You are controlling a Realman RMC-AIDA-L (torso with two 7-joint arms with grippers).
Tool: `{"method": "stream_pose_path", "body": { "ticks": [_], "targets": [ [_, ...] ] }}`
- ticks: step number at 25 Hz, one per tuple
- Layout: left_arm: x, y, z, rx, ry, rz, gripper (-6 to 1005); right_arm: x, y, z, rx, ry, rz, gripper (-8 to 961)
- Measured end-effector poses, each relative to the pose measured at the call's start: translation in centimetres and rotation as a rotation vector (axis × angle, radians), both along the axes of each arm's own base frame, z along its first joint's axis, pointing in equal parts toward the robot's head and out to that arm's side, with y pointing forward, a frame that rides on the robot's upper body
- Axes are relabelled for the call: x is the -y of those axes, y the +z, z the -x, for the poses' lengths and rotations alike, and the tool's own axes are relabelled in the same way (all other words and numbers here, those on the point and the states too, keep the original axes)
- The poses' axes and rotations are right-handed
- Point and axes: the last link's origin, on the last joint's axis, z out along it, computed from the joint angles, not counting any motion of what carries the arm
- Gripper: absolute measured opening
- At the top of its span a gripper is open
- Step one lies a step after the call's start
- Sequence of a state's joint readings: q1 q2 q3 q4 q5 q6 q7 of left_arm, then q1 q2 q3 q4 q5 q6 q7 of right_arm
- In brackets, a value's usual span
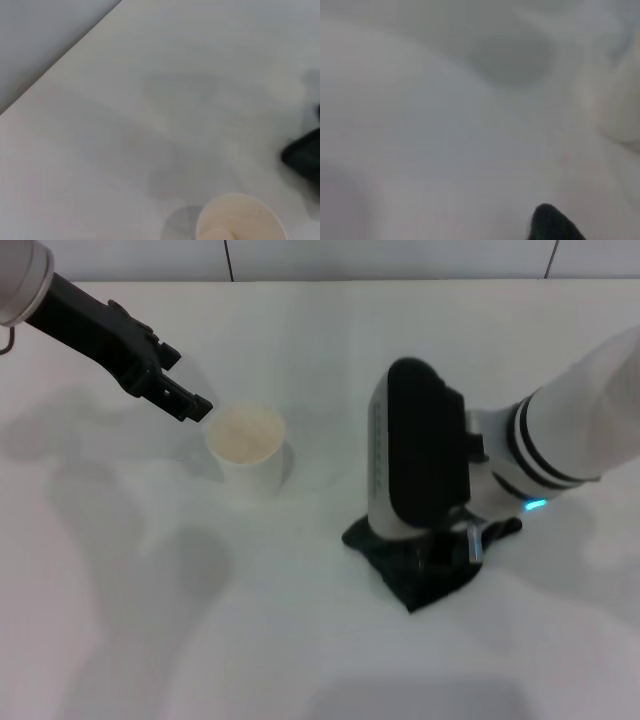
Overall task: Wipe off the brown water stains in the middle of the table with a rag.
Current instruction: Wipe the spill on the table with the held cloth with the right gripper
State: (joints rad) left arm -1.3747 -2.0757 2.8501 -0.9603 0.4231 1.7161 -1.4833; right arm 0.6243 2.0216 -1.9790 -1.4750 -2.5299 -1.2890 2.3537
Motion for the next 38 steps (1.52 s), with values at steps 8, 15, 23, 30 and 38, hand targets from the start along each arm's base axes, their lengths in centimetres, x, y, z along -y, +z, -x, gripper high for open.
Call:
{"method": "stream_pose_path", "body": {
  "ticks": [8, 15, 23, 30, 38],
  "targets": [
    [-0.1, 0.0, -0.2, -0.001, -0.003, -0.002, 892, 1.9, -3.0, 0.7, 0.043, 0.138, 0.073, 93],
    [-0.2, 0.0, -0.3, -0.003, -0.002, -0.008, 891, 1.1, -4.3, 1.1, 0.009, 0.267, -0.007, 100],
    [-0.2, 0.0, -0.2, -0.003, 0.0, -0.009, 892, -0.5, -4.6, 1.1, -0.046, 0.316, -0.084, 107],
    [-0.3, 0.0, -0.4, -0.003, -0.003, -0.011, 890, -2.3, -4.9, -0.4, -0.032, 0.305, -0.133, 113],
    [-0.4, -0.1, -0.5, -0.002, -0.002, -0.009, 892, -4.3, -4.1, -1.5, 0.016, 0.281, -0.22, 121]
  ]
}}
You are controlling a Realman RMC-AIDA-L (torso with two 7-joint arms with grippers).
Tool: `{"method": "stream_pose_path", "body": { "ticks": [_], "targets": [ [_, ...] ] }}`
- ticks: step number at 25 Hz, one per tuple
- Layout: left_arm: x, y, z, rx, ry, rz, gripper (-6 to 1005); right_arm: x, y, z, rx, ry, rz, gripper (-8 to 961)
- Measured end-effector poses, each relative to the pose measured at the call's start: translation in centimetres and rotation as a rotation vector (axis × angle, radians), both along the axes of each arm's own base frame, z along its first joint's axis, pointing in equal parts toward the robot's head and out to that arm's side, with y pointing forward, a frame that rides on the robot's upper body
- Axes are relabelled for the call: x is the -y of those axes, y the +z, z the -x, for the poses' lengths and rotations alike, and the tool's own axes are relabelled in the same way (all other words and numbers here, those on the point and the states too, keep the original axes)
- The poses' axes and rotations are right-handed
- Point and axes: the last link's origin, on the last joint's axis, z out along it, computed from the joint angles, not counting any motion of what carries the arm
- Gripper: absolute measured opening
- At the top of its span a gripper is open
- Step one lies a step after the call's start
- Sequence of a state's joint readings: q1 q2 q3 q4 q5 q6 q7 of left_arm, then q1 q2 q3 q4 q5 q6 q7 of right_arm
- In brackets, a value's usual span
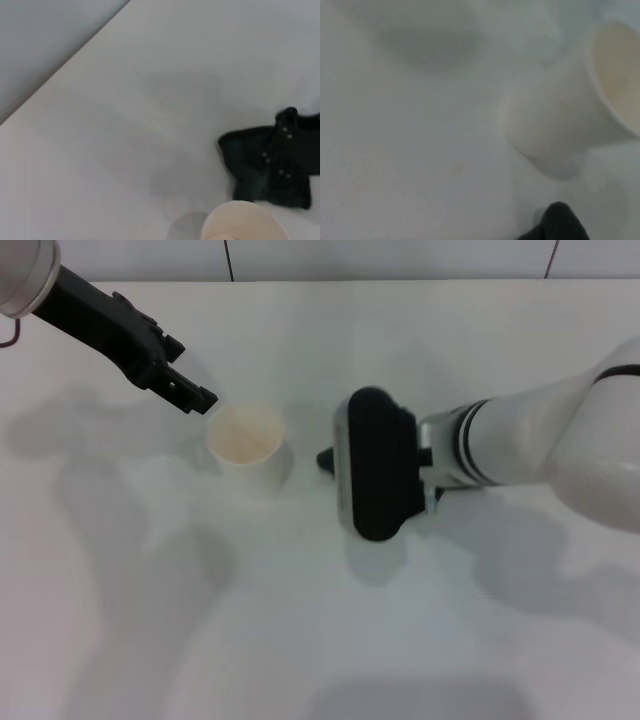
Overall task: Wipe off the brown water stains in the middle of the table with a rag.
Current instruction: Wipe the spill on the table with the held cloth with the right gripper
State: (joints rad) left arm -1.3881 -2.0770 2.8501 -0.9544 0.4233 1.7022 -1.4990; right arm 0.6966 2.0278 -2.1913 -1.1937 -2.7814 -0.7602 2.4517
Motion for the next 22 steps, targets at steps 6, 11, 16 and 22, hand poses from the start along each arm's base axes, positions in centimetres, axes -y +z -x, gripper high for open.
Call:
{"method": "stream_pose_path", "body": {
  "ticks": [6, 11, 16, 22],
  "targets": [
    [0.0, -0.1, 0.0, 0.003, 0.004, 0.004, 891, -1.5, 1.5, -0.6, -0.023, -0.047, -0.082, 126],
    [0.0, -0.1, 0.1, -0.005, 0.007, 0.002, 890, -1.5, 2.3, -1.5, -0.018, -0.103, -0.096, 131],
    [0.0, -0.1, 0.3, -0.013, 0.011, 0.0, 890, -0.3, 3.7, -2.8, 0.001, -0.19, -0.096, 135],
    [-0.1, -0.1, 0.4, -0.018, 0.008, -0.006, 892, 0.2, 7.3, -4.5, -0.024, -0.32, -0.17, 141]
  ]
}}
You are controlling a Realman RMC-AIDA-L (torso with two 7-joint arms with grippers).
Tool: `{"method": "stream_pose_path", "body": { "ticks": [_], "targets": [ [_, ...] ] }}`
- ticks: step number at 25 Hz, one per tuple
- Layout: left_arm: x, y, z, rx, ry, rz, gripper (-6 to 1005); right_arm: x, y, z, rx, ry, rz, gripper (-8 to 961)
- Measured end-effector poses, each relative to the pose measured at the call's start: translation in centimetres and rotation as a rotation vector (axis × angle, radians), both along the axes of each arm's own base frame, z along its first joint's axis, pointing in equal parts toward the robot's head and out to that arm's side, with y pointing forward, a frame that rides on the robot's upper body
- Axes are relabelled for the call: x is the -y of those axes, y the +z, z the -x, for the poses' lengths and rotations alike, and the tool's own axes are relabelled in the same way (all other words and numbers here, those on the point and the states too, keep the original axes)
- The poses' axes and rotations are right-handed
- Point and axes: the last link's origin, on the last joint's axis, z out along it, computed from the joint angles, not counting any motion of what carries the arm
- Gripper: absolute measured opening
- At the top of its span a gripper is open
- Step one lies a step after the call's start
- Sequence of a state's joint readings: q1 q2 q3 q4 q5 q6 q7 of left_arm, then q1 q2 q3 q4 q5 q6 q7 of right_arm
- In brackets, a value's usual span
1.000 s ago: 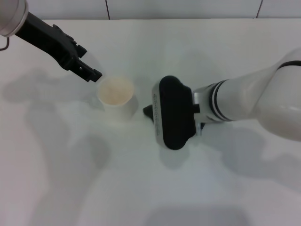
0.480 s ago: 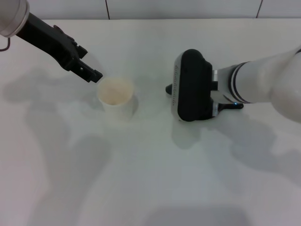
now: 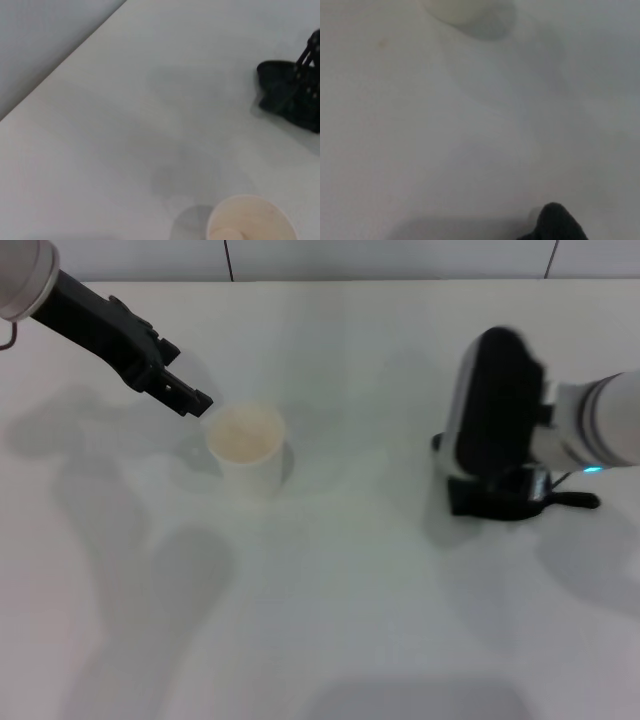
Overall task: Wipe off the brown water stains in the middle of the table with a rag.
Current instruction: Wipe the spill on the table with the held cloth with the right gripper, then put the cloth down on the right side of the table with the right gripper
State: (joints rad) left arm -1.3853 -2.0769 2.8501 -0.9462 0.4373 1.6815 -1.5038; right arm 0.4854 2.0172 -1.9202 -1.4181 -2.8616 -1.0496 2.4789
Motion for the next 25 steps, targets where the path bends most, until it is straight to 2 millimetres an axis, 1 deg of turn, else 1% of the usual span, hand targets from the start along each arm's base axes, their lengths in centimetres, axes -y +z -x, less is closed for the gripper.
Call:
{"method": "stream_pose_path", "body": {
  "ticks": [5, 9, 12, 16, 20, 23, 25],
  "targets": [
    [-0.1, -0.3, -0.1, -0.006, -0.004, 0.007, 891, -0.4, 2.5, -1.7, -0.004, -0.112, -0.053, 145],
    [-0.2, -0.4, -0.1, -0.012, -0.007, 0.01, 890, -0.1, 3.2, -2.4, 0.018, -0.176, -0.04, 149],
    [-0.3, -0.4, -0.2, -0.014, -0.01, 0.007, 890, 0.3, 3.3, -2.2, 0.011, -0.208, -0.017, 152],
    [-0.4, -0.4, -0.4, -0.016, -0.015, 0.005, 890, 0.5, 3.2, -1.2, -0.051, -0.239, 0.021, 156],
    [-0.4, -0.4, -0.4, -0.023, -0.013, 0.006, 891, 0.3, 3.9, -0.5, -0.124, -0.244, 0.003, 159],
    [-0.4, -0.5, -0.4, -0.024, -0.009, 0.007, 891, 0.0, 4.7, -0.5, -0.162, -0.253, -0.025, 162],
    [-0.4, -0.6, -0.4, -0.023, -0.007, 0.011, 891, -0.3, 5.2, -0.6, -0.18, -0.263, -0.045, 246]
  ]
}}
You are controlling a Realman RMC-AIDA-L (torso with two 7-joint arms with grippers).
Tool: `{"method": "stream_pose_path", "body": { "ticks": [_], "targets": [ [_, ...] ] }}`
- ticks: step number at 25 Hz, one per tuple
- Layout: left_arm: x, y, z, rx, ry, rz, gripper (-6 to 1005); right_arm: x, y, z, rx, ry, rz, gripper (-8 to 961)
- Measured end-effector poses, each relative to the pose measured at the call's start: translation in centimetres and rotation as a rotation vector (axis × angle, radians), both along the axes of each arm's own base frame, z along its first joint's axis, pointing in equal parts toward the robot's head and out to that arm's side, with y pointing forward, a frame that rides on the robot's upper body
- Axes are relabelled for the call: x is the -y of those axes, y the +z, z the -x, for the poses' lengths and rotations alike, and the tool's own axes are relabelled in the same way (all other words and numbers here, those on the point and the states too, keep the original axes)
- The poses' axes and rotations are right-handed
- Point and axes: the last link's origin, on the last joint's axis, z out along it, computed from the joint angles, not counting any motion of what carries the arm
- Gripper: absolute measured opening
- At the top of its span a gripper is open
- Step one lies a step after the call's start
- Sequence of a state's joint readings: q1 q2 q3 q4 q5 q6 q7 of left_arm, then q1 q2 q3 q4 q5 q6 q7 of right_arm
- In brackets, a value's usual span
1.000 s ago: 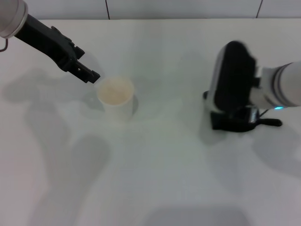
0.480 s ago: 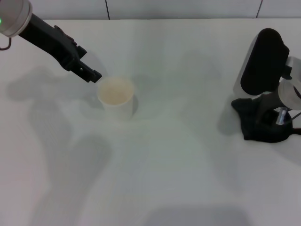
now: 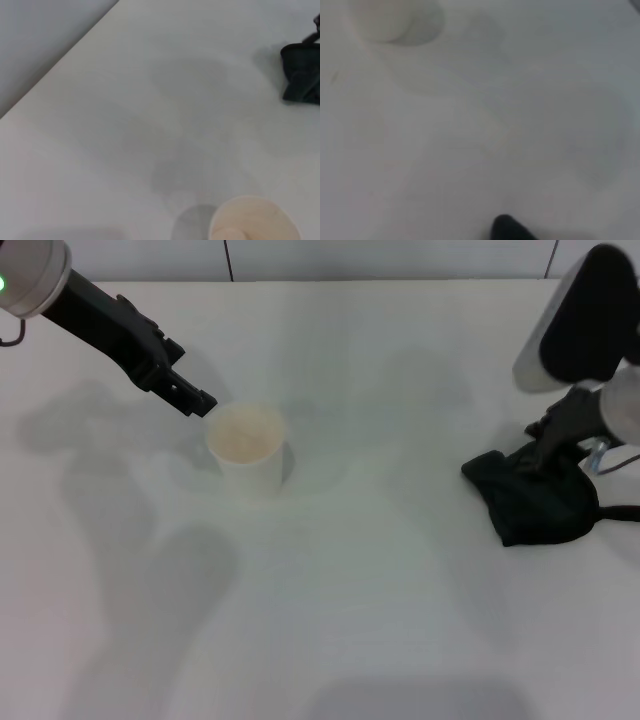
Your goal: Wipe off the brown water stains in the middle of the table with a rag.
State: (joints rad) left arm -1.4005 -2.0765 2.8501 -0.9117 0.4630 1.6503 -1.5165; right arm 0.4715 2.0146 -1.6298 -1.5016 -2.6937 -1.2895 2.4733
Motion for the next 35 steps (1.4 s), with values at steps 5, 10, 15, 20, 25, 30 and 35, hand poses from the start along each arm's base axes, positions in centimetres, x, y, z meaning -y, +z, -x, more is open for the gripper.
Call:
{"method": "stream_pose_path", "body": {
  "ticks": [5, 10, 15, 20, 25, 30, 35],
  "targets": [
    [0.0, -0.1, -0.1, 0.003, 0.0, 0.004, 892, -0.3, 0.8, 0.0, -0.021, -0.012, -0.025, 463],
    [0.2, -0.2, -1.4, 0.055, -0.019, 0.026, 892, -0.6, 2.0, 1.2, -0.095, 0.012, -0.044, 641],
    [0.7, 0.4, -2.8, 0.133, -0.051, 0.048, 891, -1.0, 4.3, 3.1, -0.321, 0.022, -0.033, 744],
    [1.8, 0.1, -3.2, 0.276, -0.07, 0.083, 891, -1.4, 5.2, 2.5, -0.513, -0.014, -0.003, 831],
    [3.2, -0.3, -0.8, 0.444, -0.034, 0.065, 890, -1.6, 4.4, 1.1, -0.576, -0.056, 0.018, 856],
    [5.1, -1.4, 2.6, 0.585, 0.032, 0.051, 891, -1.3, 4.2, -0.7, -0.622, -0.081, 0.02, 856],
    [7.0, -1.9, 5.6, 0.641, 0.097, 0.028, 892, -1.0, 3.9, -2.1, -0.626, -0.075, 0.013, 856]
  ]
}}
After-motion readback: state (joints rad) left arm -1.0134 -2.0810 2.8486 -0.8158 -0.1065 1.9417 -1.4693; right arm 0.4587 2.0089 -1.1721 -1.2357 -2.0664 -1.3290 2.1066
